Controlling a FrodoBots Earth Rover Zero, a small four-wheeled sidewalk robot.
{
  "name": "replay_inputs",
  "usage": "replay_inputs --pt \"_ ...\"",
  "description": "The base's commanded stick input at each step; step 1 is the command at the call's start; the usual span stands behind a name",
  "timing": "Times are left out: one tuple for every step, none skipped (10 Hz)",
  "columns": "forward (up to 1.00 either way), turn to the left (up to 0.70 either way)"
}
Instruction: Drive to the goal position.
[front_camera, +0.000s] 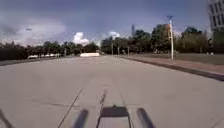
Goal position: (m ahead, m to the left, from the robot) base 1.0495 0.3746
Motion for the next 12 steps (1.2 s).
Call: replay_inputs --pt "1.00 -0.07" --pt "1.00 -0.02" --pt "1.00 -0.02" --pt "1.00 -0.02" --pt "1.00 -0.02" --pt "1.00 -0.02" --pt "1.00 -0.02" --pt "1.00 -0.02" --pt "1.00 -0.02" --pt "0.42 -0.02" --pt "0.13 -0.01" --pt "0.00 0.00"
